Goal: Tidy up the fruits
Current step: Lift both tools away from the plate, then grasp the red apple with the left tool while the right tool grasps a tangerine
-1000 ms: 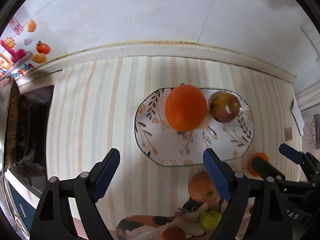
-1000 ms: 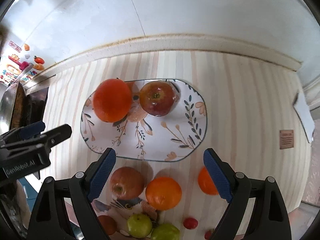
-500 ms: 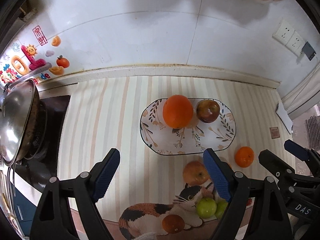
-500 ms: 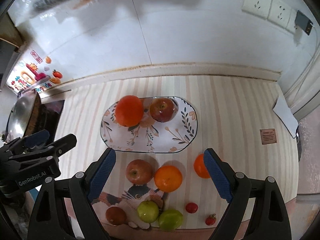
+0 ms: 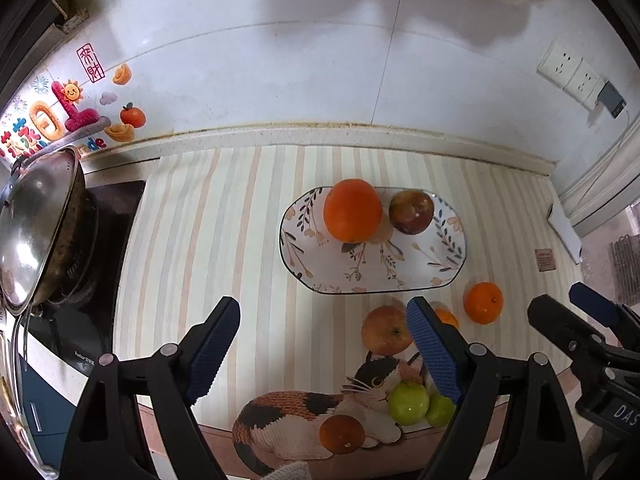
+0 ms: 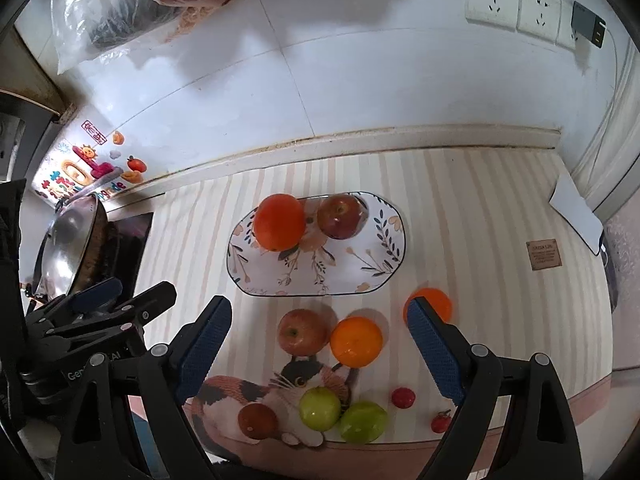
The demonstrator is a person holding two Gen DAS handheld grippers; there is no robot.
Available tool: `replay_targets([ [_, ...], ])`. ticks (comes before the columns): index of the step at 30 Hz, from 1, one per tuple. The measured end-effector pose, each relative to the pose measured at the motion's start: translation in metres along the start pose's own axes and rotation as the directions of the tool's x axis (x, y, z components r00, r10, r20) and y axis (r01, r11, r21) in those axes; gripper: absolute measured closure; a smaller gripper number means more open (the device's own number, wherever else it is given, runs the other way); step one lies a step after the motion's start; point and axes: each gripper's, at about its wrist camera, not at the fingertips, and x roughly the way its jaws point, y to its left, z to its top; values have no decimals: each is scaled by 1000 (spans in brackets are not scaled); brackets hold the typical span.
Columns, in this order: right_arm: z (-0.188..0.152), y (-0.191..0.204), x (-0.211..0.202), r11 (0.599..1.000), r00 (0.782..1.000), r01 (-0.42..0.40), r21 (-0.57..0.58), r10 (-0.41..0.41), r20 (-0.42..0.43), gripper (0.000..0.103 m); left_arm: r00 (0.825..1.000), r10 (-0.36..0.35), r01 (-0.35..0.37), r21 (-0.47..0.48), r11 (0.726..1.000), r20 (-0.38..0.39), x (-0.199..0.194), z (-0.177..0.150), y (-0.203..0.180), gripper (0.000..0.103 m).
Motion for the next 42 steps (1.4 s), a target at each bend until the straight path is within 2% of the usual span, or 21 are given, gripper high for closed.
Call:
replay_targets([
  [3, -5, -14, 20, 999, 999, -23, 48, 25, -37, 11, 999, 14, -14, 11, 1000, -42, 20, -2, -4, 18],
  [6, -15, -33, 52, 995, 994, -38, 96, 47, -97, 12, 992, 30, -27, 26, 999, -121, 51, -6, -8, 18],
  [8, -23, -43, 76, 992, 988, -39, 120, 57, -147, 20, 987, 37, -33, 27, 999, -157, 66, -10, -9, 18],
  [10, -34, -55, 106, 985, 973, -52, 163, 86, -213, 26, 980, 42, -37, 29, 999, -197, 82, -14, -9, 18],
  [13, -47, -67, 144, 973, 950, -63, 224, 127, -284, 27, 969, 50, -42, 37, 998, -241, 99, -21, -11, 18],
  [16, -56, -73, 172, 959, 931, -71, 275, 163, -328, 27, 960, 59, -48, 47, 998, -273, 112, -25, -12, 18],
  [19, -61, -75, 189, 955, 922, -72, 289, 174, -346, 32, 954, 59, -45, 53, 998, -295, 120, -26, -15, 18],
  [22, -64, -76, 196, 958, 928, -83, 274, 175, -328, 36, 947, 51, -34, 58, 998, -318, 127, -27, -19, 18],
  [26, -64, -74, 191, 975, 938, -41, 220, 113, -327, 37, 940, 30, -6, 71, 997, -341, 135, -28, -29, 18],
  [35, -74, -93, 181, 973, 931, -15, 230, 97, -351, 37, 906, -83, 123, 69, 990, -414, 159, -19, -68, 18],
  [42, -75, -93, 181, 969, 933, -16, 246, 103, -345, 37, 851, -175, 229, 50, 972, -496, 184, -21, -90, 18],
])
